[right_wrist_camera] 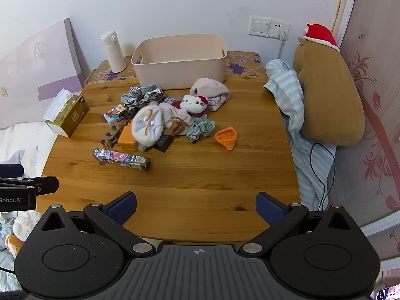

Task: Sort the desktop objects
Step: 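Move both tools toward the pile of objects on the table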

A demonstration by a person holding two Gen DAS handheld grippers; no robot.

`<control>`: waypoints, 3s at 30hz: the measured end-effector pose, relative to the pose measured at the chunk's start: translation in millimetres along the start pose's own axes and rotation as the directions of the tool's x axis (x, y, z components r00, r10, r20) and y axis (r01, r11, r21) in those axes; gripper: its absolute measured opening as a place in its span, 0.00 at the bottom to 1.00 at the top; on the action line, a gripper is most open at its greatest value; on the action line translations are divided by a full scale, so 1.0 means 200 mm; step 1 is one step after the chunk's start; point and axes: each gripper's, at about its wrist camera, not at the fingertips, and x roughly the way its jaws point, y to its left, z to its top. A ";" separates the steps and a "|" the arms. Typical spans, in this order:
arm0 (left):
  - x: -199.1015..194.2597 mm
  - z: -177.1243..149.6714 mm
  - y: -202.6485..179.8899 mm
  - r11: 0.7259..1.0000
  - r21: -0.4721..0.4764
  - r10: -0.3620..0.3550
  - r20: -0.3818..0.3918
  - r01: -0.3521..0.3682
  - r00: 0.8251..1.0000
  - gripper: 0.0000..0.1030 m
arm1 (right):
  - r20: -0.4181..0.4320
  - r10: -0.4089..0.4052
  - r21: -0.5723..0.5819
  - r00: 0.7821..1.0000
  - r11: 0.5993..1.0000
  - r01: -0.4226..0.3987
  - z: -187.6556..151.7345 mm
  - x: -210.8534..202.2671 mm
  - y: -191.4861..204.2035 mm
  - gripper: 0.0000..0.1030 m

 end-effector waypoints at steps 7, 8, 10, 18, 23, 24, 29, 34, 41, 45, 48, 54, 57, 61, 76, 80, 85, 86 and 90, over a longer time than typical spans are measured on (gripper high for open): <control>0.06 0.08 0.05 1.000 -0.002 -0.013 -0.012 0.013 1.000 0.82 | -0.019 -0.016 0.017 1.000 1.000 0.016 0.07 0.05 0.00 1.00; 0.07 0.09 0.06 1.000 -0.002 -0.015 -0.014 0.015 1.000 0.82 | -0.021 -0.016 0.019 1.000 1.000 0.016 0.08 0.06 0.00 1.00; 0.09 0.11 0.07 1.000 0.000 -0.017 -0.021 0.017 1.000 0.82 | -0.026 -0.017 0.021 1.000 1.000 0.018 0.09 0.07 0.00 1.00; 0.18 0.18 0.10 1.000 0.000 -0.028 -0.038 0.028 0.999 0.82 | -0.015 -0.038 0.011 0.999 0.999 0.038 0.16 0.14 0.02 1.00; 0.24 0.24 0.12 0.999 0.007 -0.042 -0.047 0.042 0.998 0.82 | -0.013 -0.043 0.011 0.999 0.999 0.043 0.20 0.20 0.03 1.00; 0.25 0.25 0.12 0.999 0.009 -0.044 -0.048 0.045 0.998 0.82 | -0.017 -0.050 0.011 0.999 0.999 0.050 0.22 0.22 0.03 1.00; 0.33 0.31 0.15 0.998 0.014 -0.054 -0.069 0.055 0.996 0.82 | -0.037 -0.061 0.018 0.997 0.998 0.061 0.26 0.29 0.03 1.00; 0.42 0.38 0.20 0.998 0.016 -0.064 -0.084 0.066 0.994 0.82 | -0.042 -0.061 0.034 0.997 0.997 0.063 0.30 0.37 0.03 1.00; 0.56 0.48 0.27 0.996 0.037 -0.082 -0.095 0.086 0.992 0.82 | -0.016 -0.094 0.003 0.995 0.996 0.094 0.37 0.49 0.06 1.00; 0.64 0.53 0.32 0.996 0.036 -0.080 -0.108 0.085 0.991 0.82 | 0.007 -0.092 0.001 0.996 0.996 0.092 0.40 0.54 0.07 1.00; 0.69 0.56 0.35 0.995 0.035 -0.091 -0.125 0.096 0.988 0.82 | 0.023 -0.105 -0.029 0.994 0.994 0.106 0.42 0.57 0.10 1.00; 0.78 0.60 0.36 0.993 0.070 -0.086 -0.125 0.096 0.988 0.82 | 0.030 -0.117 -0.029 0.993 0.993 0.118 0.46 0.65 0.12 1.00; 0.81 0.61 0.38 0.992 0.068 -0.093 -0.132 0.102 0.987 0.82 | 0.016 -0.117 -0.030 0.993 0.993 0.117 0.48 0.71 0.12 1.00; 0.87 0.62 0.40 0.994 0.051 -0.088 -0.150 0.097 0.985 0.82 | -0.012 -0.103 -0.077 0.995 0.992 0.101 0.49 0.79 0.12 1.00; 1.14 0.68 0.36 0.991 0.073 -0.097 -0.203 0.113 0.974 0.82 | -0.073 -0.109 -0.180 0.991 0.979 0.094 0.61 1.10 0.04 1.00; 1.21 0.70 0.32 0.990 0.098 -0.078 -0.222 0.101 0.972 0.82 | -0.085 -0.105 -0.217 0.991 0.973 0.084 0.64 1.18 0.02 1.00; 1.29 0.70 0.29 0.967 0.191 -0.119 -0.254 0.171 0.960 0.82 | -0.102 -0.106 -0.255 0.989 0.964 0.077 0.64 1.27 0.01 1.00; 1.31 0.70 0.28 0.965 0.199 -0.119 -0.258 0.173 0.959 0.82 | -0.102 -0.111 -0.261 0.989 0.962 0.081 0.64 1.29 0.00 1.00; 1.35 0.69 0.25 0.955 0.228 -0.122 -0.280 0.189 0.952 0.82 | -0.123 -0.095 -0.267 0.988 0.962 0.060 0.64 1.33 -0.01 1.00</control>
